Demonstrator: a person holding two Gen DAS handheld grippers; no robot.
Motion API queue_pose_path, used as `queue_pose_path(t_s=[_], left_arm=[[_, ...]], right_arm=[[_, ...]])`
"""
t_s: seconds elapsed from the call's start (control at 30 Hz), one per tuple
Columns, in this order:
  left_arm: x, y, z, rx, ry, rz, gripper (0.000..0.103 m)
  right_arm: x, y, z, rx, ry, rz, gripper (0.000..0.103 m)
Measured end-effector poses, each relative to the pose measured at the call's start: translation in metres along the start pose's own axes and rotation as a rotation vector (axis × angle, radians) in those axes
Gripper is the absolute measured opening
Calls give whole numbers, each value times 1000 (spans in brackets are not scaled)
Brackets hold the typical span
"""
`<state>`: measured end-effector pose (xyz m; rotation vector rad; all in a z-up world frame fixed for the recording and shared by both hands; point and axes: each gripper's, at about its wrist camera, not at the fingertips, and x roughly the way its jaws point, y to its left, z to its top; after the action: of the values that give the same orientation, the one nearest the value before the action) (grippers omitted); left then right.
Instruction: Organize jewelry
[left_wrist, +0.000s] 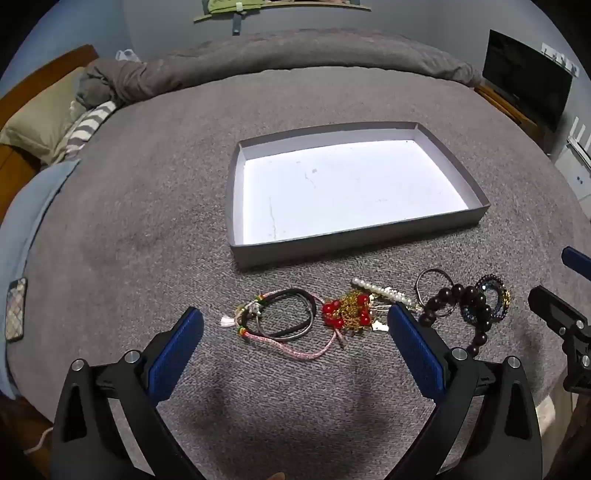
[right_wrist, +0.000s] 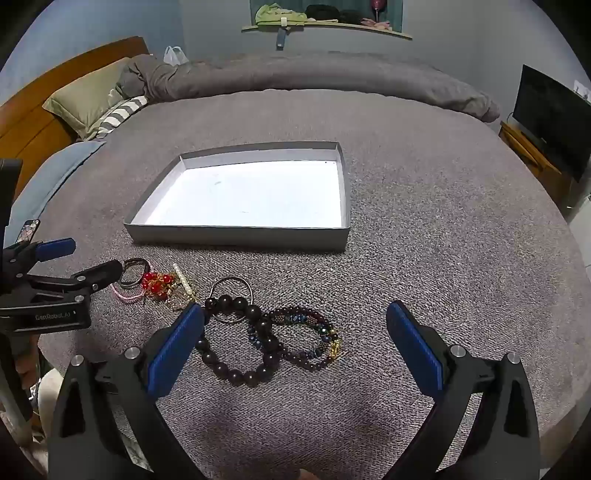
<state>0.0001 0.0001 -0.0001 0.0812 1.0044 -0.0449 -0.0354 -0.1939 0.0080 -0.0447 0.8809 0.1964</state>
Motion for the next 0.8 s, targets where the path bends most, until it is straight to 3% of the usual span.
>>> queue_pose_path(t_s=[0.8], left_arm=[[-5, -4, 0, 17, -11, 7, 101]], right_arm=[[-4, 1, 1, -6, -7, -9, 98]])
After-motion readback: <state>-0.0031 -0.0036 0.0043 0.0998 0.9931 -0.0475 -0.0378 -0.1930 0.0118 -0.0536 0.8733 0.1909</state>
